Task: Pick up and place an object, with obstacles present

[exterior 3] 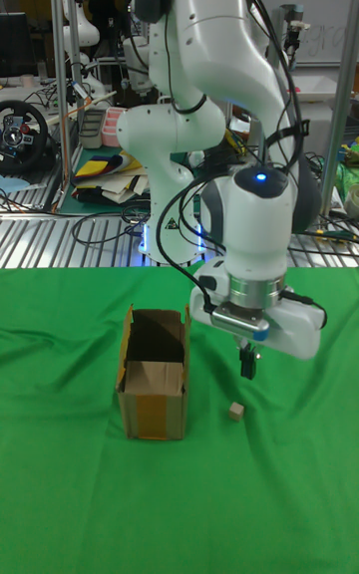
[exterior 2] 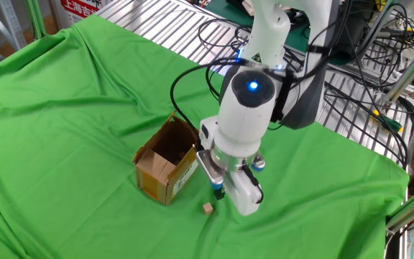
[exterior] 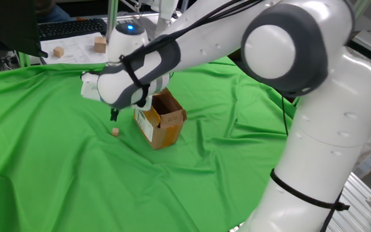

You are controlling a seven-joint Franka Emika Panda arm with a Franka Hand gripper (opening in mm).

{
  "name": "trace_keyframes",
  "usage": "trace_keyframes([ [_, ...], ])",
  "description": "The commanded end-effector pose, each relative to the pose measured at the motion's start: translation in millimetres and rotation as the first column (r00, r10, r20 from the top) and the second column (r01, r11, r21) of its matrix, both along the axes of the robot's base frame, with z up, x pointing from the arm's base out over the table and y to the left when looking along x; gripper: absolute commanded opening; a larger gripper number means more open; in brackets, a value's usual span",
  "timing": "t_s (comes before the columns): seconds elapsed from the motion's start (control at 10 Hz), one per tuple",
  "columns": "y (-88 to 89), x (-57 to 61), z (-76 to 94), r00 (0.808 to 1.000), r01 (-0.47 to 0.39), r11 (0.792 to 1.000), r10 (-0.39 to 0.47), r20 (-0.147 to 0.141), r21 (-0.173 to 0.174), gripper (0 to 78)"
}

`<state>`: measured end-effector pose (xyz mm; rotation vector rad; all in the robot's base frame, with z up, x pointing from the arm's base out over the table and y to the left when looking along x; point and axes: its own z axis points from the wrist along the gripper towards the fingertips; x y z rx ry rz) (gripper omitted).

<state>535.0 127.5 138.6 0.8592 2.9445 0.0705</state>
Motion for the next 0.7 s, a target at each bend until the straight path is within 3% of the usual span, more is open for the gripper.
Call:
trace_keyframes([
  [0.1,-1.9,2.5,-11.2,1.000,0.011,1.000,-0.011,0.012,0.002,0.0],
  [0.4,-4.1,3.3,-20.5,0.999,0.051,0.999,-0.051,0.013,0.006,0.0],
  [0.7,-4.8,3.5,-29.0,0.989,0.144,0.989,-0.144,0.012,0.015,0.0],
])
